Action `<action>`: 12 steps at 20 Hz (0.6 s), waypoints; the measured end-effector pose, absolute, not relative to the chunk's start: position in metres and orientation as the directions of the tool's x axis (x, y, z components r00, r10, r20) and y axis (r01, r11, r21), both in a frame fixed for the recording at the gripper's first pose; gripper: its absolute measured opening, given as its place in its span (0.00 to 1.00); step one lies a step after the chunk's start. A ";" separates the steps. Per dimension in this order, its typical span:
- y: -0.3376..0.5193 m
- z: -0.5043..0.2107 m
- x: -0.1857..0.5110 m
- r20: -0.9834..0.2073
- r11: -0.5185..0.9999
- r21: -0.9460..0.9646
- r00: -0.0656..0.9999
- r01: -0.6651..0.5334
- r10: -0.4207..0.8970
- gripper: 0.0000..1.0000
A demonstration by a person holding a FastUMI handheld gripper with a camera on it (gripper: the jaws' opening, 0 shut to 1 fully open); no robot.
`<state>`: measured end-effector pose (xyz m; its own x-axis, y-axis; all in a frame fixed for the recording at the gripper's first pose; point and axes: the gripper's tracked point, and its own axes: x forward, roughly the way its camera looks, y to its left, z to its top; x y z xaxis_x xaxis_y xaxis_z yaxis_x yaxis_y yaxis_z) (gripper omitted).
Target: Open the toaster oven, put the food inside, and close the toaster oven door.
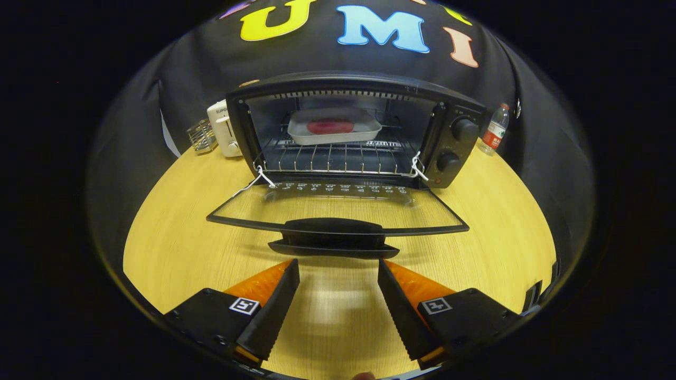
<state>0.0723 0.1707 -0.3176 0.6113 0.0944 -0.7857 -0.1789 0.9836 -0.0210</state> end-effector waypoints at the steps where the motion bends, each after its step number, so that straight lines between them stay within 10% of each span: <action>1: 0.170 -0.314 0.073 -0.778 0.984 -0.025 0.622 -0.175 0.091 0.95; 12: 0.176 -0.256 0.098 -0.673 0.990 -0.034 0.735 -0.139 0.081 0.96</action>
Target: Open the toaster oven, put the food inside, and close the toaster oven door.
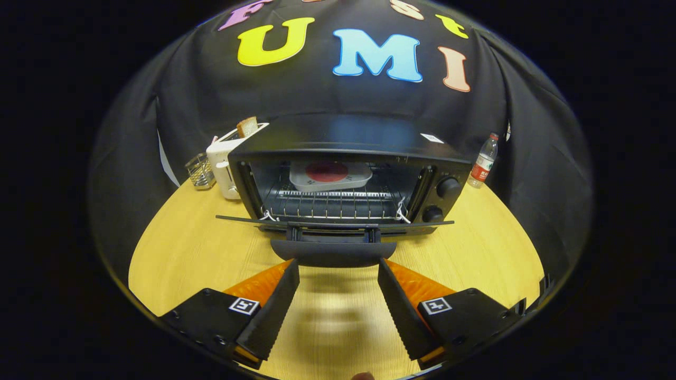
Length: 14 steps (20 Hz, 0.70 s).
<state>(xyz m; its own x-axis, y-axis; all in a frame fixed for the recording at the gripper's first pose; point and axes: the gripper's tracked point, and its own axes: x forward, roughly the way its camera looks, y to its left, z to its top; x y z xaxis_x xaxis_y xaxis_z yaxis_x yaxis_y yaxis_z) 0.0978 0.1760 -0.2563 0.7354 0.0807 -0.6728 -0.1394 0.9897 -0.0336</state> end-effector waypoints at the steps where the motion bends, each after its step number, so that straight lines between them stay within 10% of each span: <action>1: 0.176 -0.253 0.101 -0.667 0.991 -0.031 0.741 -0.133 0.079 0.96; 14: 0.173 -0.164 0.115 -0.433 0.988 -0.004 0.890 -0.157 0.140 0.96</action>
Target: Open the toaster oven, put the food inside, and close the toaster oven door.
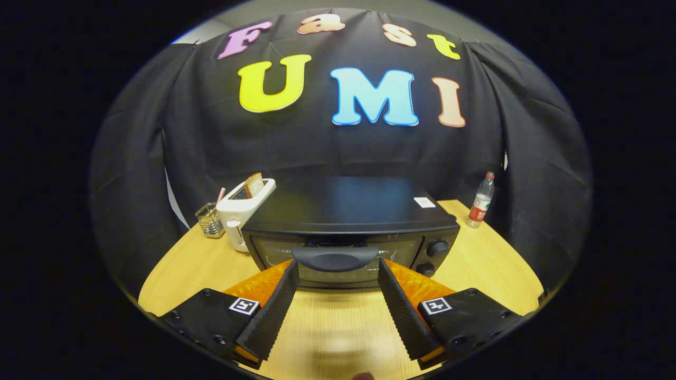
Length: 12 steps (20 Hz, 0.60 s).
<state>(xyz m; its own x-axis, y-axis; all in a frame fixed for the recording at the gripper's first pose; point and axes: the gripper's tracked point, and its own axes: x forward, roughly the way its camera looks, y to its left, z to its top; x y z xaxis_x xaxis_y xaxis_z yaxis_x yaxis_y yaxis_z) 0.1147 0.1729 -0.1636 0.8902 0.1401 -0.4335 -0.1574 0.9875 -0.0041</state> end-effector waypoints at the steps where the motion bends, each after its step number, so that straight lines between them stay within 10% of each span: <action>1: 0.169 -0.151 0.112 -0.406 0.987 -0.006 0.903 -0.159 0.142 0.96; 12: 0.114 -0.056 0.060 -0.159 0.992 -0.007 0.979 -0.130 0.127 0.95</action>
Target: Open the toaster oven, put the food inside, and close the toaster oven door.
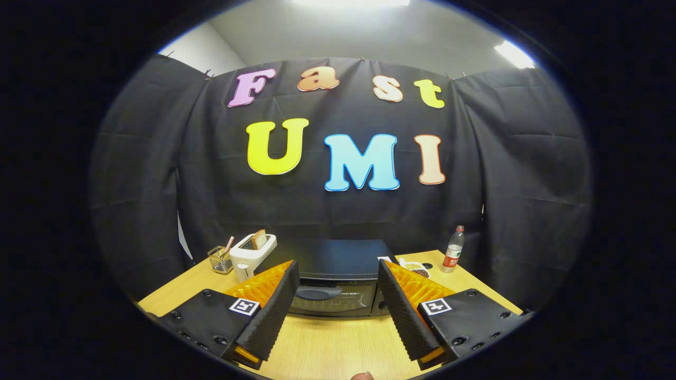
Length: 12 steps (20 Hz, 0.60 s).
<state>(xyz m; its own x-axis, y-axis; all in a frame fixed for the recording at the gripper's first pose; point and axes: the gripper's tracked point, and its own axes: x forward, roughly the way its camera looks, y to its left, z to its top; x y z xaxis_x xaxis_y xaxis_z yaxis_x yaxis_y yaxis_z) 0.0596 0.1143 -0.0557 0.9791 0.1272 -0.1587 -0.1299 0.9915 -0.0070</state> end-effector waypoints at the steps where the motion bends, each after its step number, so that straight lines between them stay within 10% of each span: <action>1: 0.108 -0.051 0.056 -0.148 0.993 -0.003 0.982 -0.121 0.120 0.95; 12: 0.067 -0.026 0.029 -0.068 0.996 -0.018 0.994 -0.082 0.081 0.95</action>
